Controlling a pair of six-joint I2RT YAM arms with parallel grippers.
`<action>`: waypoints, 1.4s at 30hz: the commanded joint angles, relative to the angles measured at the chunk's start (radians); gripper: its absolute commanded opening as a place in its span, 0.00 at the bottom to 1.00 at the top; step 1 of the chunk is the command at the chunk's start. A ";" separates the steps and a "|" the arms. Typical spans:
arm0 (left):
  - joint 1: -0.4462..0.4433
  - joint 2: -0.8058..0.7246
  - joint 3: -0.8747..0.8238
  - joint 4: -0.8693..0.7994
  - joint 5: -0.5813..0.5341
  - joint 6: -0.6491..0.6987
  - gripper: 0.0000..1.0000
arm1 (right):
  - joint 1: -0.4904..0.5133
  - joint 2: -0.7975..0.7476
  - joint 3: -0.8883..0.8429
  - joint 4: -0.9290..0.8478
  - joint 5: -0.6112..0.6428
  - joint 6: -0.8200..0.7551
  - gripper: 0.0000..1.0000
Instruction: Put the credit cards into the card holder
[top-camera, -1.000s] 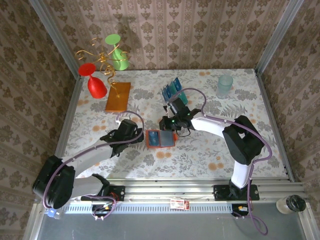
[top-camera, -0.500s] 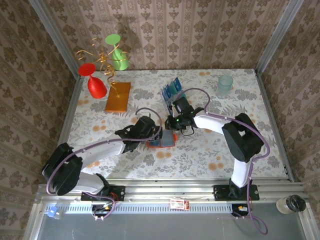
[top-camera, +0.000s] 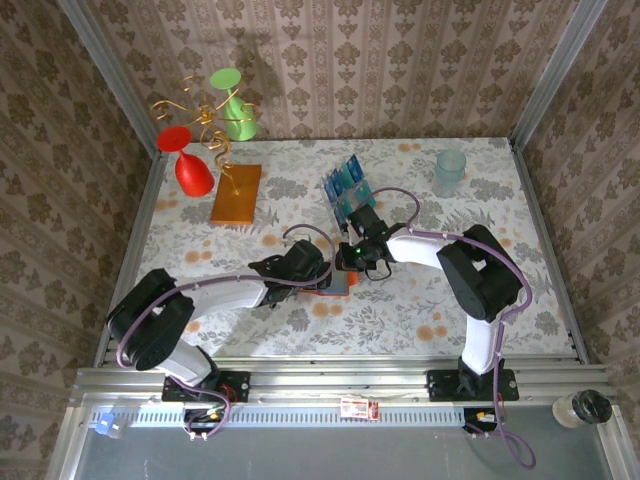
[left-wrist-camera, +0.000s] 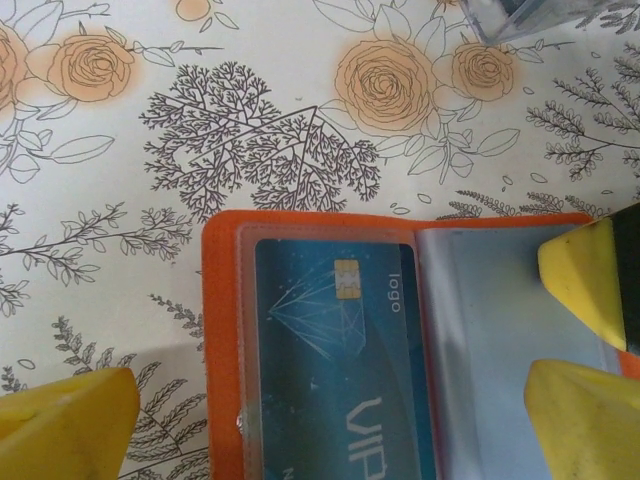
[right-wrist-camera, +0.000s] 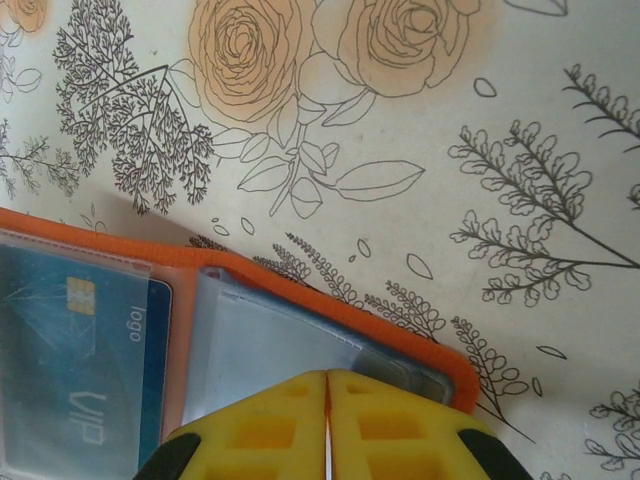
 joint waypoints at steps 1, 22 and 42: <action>-0.008 0.018 0.012 0.021 -0.004 0.002 1.00 | 0.021 0.020 -0.017 0.009 -0.021 0.007 0.08; -0.007 0.083 -0.048 0.034 -0.032 0.028 0.98 | 0.028 0.053 0.005 0.035 -0.032 0.049 0.09; -0.007 0.095 -0.115 0.108 -0.029 -0.011 0.85 | 0.016 -0.079 -0.078 0.077 0.009 0.116 0.42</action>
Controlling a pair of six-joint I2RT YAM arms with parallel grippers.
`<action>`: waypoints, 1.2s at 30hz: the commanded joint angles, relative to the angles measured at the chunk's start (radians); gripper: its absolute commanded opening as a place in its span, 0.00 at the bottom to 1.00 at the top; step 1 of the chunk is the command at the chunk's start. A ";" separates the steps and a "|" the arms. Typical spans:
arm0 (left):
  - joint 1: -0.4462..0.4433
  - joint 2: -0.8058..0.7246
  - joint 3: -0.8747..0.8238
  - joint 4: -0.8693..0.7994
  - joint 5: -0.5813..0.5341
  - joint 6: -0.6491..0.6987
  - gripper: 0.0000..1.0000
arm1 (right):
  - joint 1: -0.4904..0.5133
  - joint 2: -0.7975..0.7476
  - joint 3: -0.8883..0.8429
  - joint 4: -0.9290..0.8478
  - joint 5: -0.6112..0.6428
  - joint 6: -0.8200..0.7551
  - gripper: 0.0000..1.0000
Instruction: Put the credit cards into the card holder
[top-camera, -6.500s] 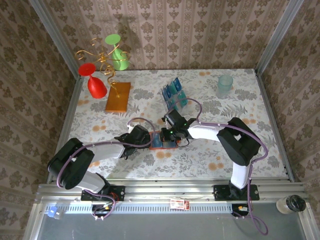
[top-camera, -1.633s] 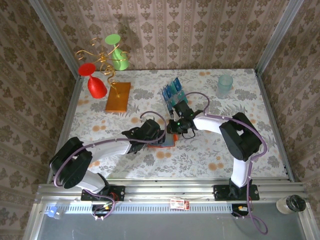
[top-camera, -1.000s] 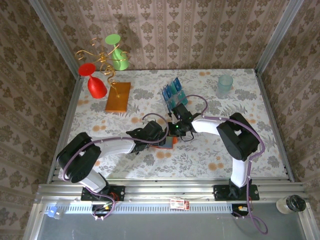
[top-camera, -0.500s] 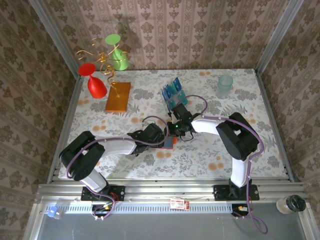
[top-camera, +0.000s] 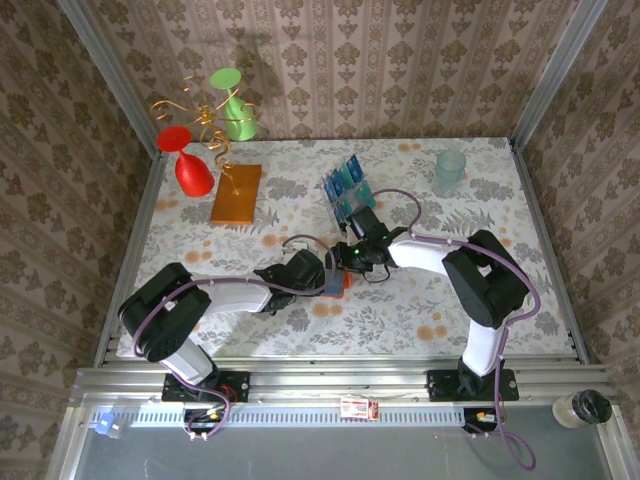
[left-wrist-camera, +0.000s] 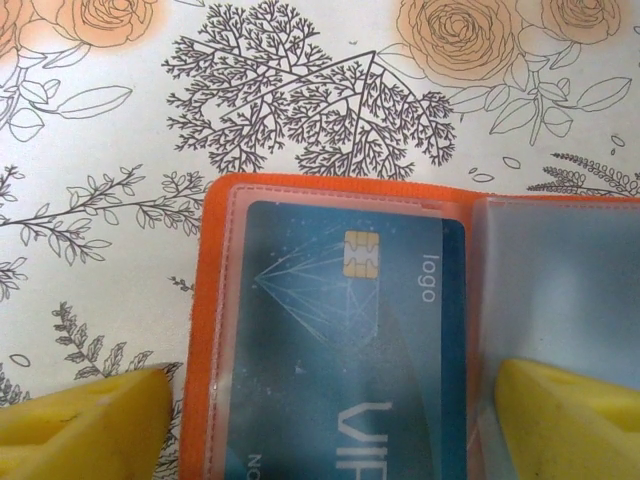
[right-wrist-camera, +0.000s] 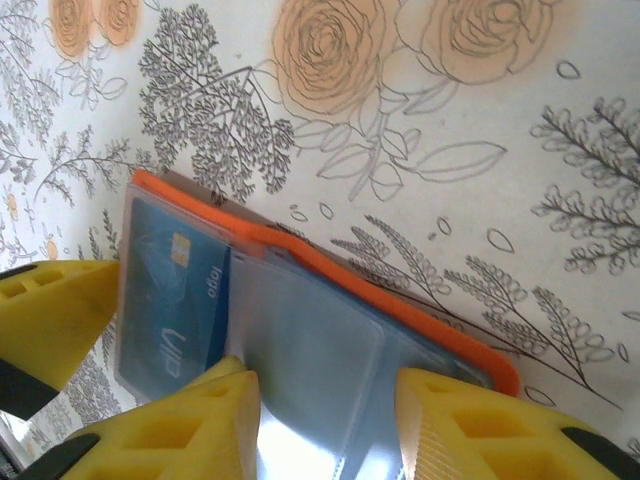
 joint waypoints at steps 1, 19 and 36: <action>-0.002 0.025 -0.037 -0.012 0.033 -0.019 0.85 | -0.003 -0.020 -0.034 0.019 0.018 0.036 0.42; 0.000 0.015 -0.041 -0.007 0.037 -0.020 0.86 | -0.002 0.060 0.030 0.044 -0.084 0.040 0.34; 0.057 -0.229 -0.066 -0.060 0.028 0.006 1.00 | 0.033 -0.015 0.062 0.028 -0.128 0.079 0.56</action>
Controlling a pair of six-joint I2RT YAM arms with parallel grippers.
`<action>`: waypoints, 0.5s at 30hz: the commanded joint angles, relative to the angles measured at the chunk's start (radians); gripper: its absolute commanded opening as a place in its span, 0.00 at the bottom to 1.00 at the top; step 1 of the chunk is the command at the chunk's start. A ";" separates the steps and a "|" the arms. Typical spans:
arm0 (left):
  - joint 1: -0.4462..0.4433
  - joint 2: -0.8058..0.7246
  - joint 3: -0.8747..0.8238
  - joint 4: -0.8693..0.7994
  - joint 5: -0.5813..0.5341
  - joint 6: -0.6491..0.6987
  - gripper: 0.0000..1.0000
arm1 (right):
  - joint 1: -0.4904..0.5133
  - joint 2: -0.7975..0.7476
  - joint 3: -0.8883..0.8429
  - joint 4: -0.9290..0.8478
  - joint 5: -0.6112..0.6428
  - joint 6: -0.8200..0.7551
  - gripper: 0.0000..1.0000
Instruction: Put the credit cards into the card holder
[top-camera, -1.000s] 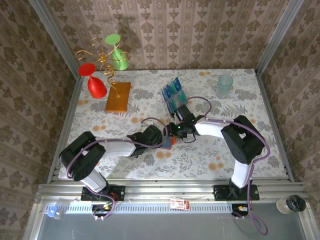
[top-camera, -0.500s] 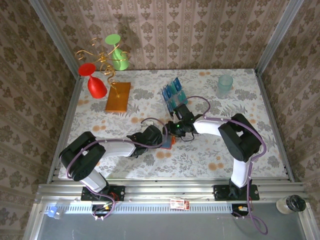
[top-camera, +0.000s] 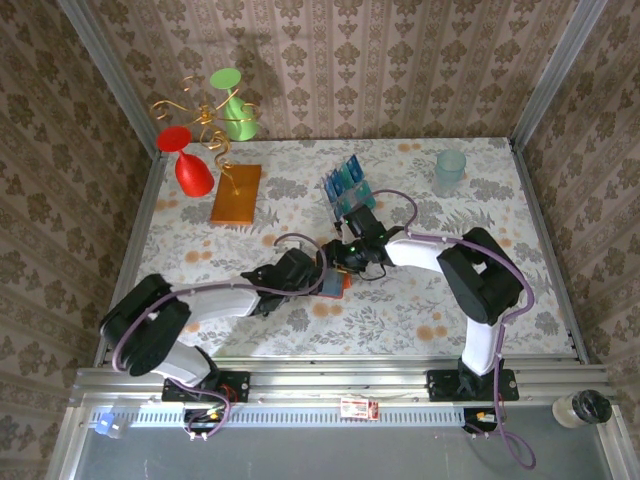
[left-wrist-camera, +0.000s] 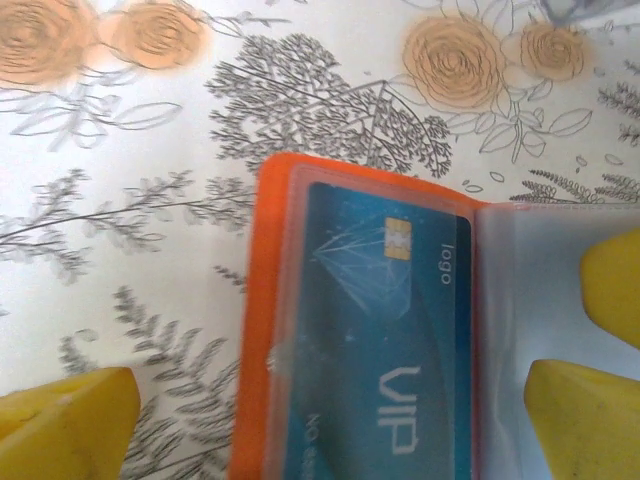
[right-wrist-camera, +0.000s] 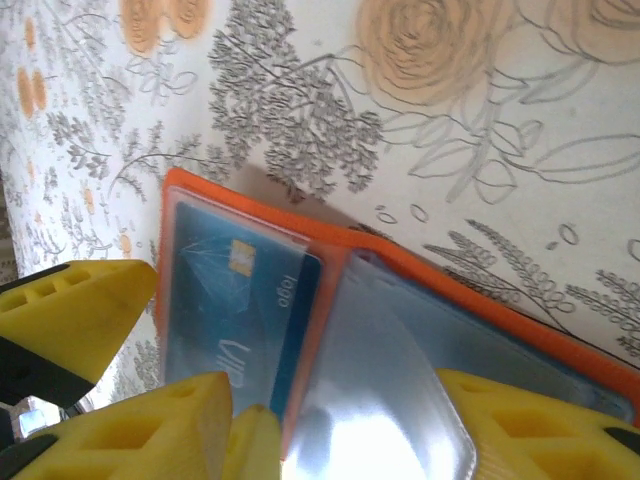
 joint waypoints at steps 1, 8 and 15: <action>0.039 -0.108 -0.023 -0.038 -0.001 0.004 1.00 | 0.025 -0.048 0.031 -0.025 -0.012 0.013 0.56; 0.170 -0.346 -0.106 -0.090 0.041 0.011 1.00 | 0.074 -0.028 0.089 -0.043 0.034 0.039 0.65; 0.264 -0.466 -0.145 -0.135 0.081 0.027 1.00 | 0.112 0.087 0.170 -0.016 0.056 0.076 0.67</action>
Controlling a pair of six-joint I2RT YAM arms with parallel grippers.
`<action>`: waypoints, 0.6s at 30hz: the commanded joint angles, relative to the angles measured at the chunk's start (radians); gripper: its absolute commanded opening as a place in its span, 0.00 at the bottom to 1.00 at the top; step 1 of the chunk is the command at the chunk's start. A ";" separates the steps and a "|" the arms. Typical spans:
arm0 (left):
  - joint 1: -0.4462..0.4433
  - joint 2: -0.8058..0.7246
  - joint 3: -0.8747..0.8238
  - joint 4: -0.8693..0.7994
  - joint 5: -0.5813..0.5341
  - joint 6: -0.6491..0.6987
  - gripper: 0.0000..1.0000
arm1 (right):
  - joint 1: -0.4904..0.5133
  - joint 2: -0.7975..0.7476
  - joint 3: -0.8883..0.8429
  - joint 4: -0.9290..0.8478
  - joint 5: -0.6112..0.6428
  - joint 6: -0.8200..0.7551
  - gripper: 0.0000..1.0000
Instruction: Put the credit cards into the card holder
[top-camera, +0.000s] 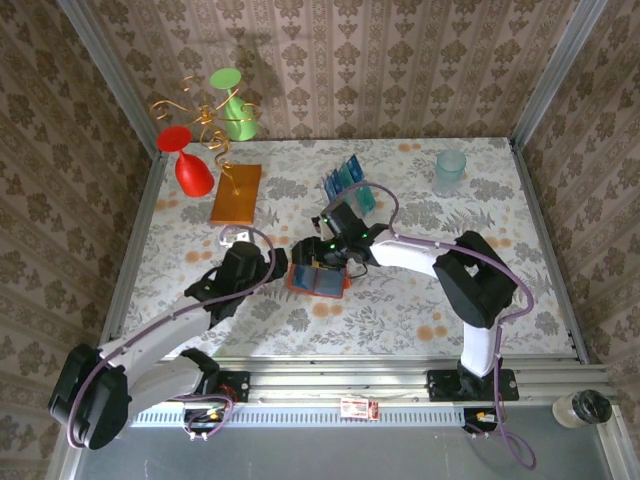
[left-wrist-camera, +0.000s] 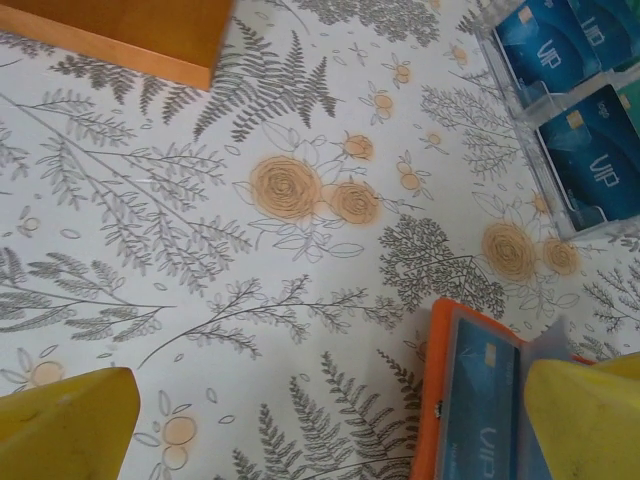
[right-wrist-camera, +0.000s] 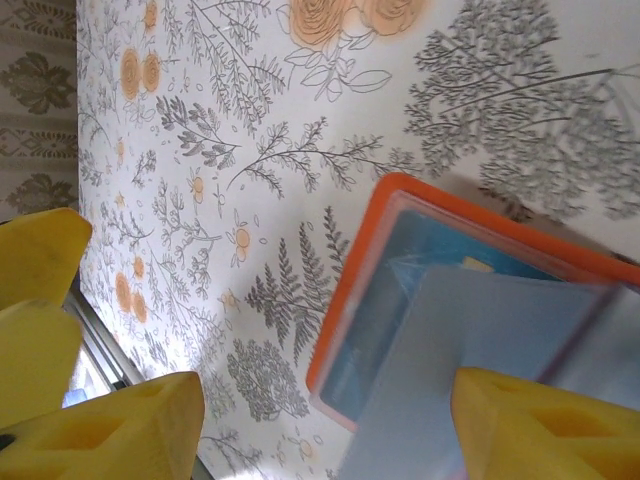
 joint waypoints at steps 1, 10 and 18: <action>0.030 -0.033 -0.023 -0.050 0.033 0.022 1.00 | 0.009 0.067 0.038 0.002 0.024 0.039 0.67; 0.057 -0.029 -0.049 -0.040 0.058 0.020 1.00 | 0.013 0.134 0.066 0.016 0.008 0.041 0.67; 0.057 0.041 -0.046 -0.004 0.079 0.020 1.00 | 0.000 0.071 0.032 0.023 -0.005 0.027 0.67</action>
